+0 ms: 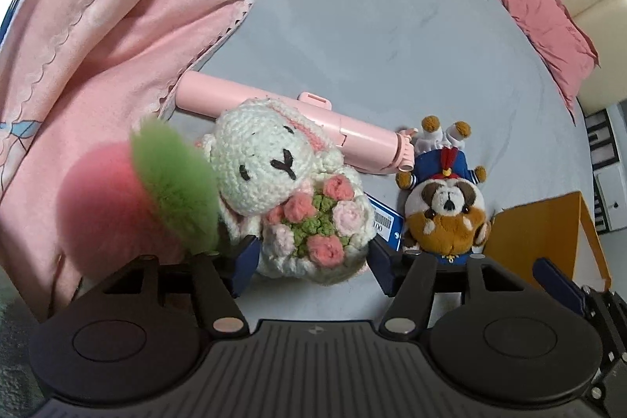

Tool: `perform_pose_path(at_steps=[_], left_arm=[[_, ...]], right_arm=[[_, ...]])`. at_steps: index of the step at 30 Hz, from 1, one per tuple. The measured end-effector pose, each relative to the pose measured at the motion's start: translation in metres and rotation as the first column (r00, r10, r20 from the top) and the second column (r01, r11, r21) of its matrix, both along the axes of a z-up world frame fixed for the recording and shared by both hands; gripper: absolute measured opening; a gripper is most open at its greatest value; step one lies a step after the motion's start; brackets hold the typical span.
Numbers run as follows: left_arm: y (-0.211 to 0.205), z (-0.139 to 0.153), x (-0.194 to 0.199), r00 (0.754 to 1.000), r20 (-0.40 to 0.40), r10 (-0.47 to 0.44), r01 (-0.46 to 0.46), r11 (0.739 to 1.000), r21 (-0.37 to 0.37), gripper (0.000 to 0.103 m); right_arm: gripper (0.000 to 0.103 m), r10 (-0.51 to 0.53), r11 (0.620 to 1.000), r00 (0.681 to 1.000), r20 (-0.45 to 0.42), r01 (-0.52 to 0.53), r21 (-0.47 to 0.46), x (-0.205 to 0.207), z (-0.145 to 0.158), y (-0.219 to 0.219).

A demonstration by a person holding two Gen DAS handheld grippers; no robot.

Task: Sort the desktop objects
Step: 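Close the left gripper on the white crochet bunny while the right grasps the sailor plush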

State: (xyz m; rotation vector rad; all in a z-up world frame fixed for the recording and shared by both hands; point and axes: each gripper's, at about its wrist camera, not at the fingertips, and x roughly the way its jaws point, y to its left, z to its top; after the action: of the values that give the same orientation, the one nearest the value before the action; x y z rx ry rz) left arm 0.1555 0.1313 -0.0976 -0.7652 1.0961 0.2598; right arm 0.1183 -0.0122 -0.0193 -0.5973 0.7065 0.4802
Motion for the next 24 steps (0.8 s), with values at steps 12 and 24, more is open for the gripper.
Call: perform_pose_path(at_steps=[12,24], left_arm=[[0.012,-0.017,0.008,0.998,-0.026,0.065,-0.065,0.998,-0.027,0.078],[0.004,-0.018,0.010,1.000,0.010,-0.022,0.021,0.999,0.040,0.075]], right_arm=[[0.056,-0.002,0.993,0.993,-0.114,-0.012,-0.115,0.058,-0.032,0.041],[0.060,-0.062,0.991,0.984,-0.167,0.041,-0.125,0.079,-0.049,0.051]])
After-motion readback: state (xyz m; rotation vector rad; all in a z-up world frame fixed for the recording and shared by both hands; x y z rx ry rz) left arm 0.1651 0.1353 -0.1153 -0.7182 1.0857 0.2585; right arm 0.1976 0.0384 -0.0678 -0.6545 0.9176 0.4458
